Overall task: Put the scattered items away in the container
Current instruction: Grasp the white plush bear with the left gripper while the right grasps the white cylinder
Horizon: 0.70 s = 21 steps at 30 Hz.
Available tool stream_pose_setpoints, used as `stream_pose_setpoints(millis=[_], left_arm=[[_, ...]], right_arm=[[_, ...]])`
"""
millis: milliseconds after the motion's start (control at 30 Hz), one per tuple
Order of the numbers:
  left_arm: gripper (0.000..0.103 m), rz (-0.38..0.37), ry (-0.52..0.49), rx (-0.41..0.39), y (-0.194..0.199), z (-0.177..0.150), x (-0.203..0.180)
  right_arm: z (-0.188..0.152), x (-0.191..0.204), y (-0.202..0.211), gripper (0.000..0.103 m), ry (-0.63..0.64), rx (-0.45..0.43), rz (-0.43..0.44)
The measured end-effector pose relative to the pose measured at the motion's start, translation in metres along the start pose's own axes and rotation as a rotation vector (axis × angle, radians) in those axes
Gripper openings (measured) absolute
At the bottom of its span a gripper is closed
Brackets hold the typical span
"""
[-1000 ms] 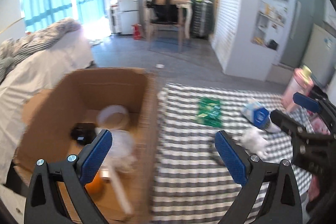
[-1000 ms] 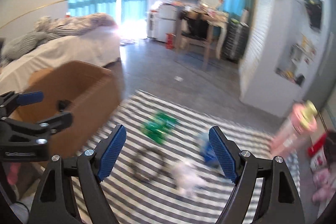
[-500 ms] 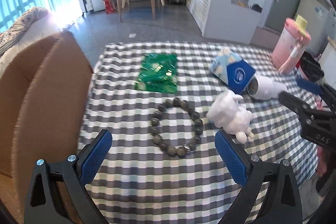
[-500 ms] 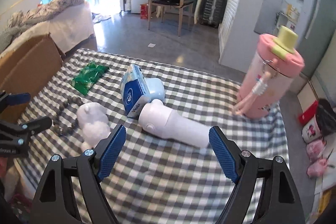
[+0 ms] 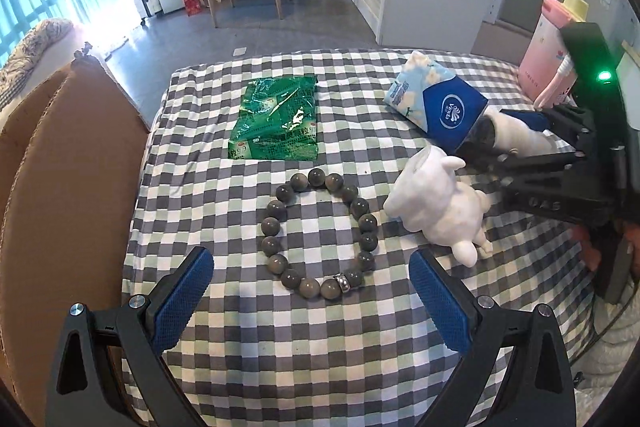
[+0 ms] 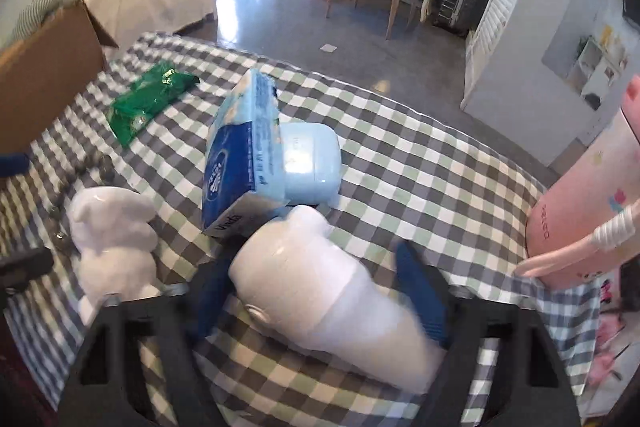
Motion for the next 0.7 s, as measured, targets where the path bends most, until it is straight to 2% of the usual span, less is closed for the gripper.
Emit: stream_pose_setpoints(millis=[33, 167, 333, 500, 700], left_arm=[[0.101, -0.001, -0.002, 0.001, -0.001, 0.000, -0.001], [0.101, -0.007, -0.015, -0.003, -0.004, 0.004, -0.006], [0.101, -0.034, -0.027, -0.025, -0.007, 0.013, -0.024], [0.101, -0.094, -0.050, -0.064, -0.012, 0.020, -0.049], [0.101, -0.144, -0.097, -0.051, -0.027, 0.015, -0.074]], right_arm=[[-0.001, -0.001, 0.003, 0.056, -0.009, 0.001, -0.007], [-0.010, -0.006, 0.024, 0.056, -0.122, 0.016, -0.030], [-0.012, -0.008, 0.071, 0.056, -0.232, -0.086, 0.017], [-0.024, -0.016, 0.087, 0.056, -0.266, -0.105, -0.005], [-0.034, -0.022, 0.094, 0.056, -0.289, -0.095, -0.020]])
Point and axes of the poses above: each gripper's, at about its wrist camera, not at the fingertips, and y roughly against the way its jaws point, x to its left, z to its top, the point moved 3 cm from there along -y, roughly the way its jaws point, and after that the axes turned 14 degrees about -x, right-handed, at the moved point
